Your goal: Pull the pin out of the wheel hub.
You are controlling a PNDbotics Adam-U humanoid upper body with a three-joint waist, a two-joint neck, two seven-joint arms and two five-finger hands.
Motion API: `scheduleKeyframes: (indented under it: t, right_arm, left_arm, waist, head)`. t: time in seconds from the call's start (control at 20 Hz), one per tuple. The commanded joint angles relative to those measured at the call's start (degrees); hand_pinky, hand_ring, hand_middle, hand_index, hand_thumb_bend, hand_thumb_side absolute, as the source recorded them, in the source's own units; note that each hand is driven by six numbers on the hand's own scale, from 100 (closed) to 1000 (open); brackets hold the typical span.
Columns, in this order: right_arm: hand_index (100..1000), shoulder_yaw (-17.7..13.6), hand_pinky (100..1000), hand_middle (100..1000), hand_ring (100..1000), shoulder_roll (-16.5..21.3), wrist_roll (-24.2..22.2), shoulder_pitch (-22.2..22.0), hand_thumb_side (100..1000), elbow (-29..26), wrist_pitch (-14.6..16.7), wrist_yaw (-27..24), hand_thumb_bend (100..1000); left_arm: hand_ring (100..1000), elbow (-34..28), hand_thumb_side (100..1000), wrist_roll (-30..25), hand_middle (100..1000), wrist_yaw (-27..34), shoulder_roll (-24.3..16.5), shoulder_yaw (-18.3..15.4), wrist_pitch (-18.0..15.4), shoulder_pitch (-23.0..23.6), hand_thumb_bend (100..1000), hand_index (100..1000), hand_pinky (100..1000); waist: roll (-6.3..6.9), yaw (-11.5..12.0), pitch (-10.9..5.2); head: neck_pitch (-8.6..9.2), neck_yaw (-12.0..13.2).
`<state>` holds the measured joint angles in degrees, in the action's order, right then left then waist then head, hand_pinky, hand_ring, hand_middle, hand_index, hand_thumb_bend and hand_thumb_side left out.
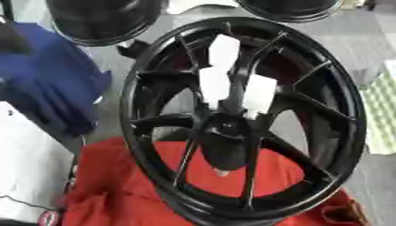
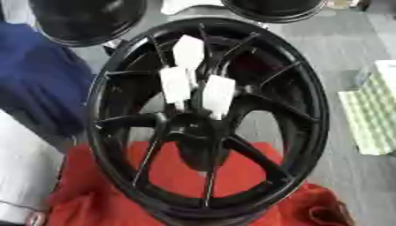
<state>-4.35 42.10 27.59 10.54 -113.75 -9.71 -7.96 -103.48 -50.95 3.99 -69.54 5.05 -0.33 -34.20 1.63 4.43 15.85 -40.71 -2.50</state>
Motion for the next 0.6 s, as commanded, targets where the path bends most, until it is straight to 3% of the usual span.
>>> scheduleKeyframes:
  t: [0.05,0.45,0.6]
  right_arm:
    - [724,-0.9,692,642,709,1.1,0.2,0.3,637,-0.8,0.2,-0.3,100]
    - [723,-1.0,690,641,709,1.0,0.2,0.3,640,-0.8,0.3,-0.3,100]
    - [723,-0.8,690,641,708,0.8,0.1,0.4,642,-0.8,0.2,-0.5,100]
  left_arm:
    - [837,1.9,650,0.5,791,0.0,-1.2,-1.8,-0.5,-0.6,229,885,854]
    - [837,2.5,648,-0.1,791,0.5,-0.8,-1.7,-1.2,-1.5,232,885,854]
    - [839,1.6,643,-0.9,791,0.2,0.4,0.5,-1.4,-4.3,241,884,854]
  waist:
    - [-0.04,0.2,-1.36]
    - [0.02,0.1,-1.44]
    - [0.30,-0.5,-1.45]
  head:
    - [0.40,-0.2]
    - [0.49,-0.2]
    - [0.82,0.0]
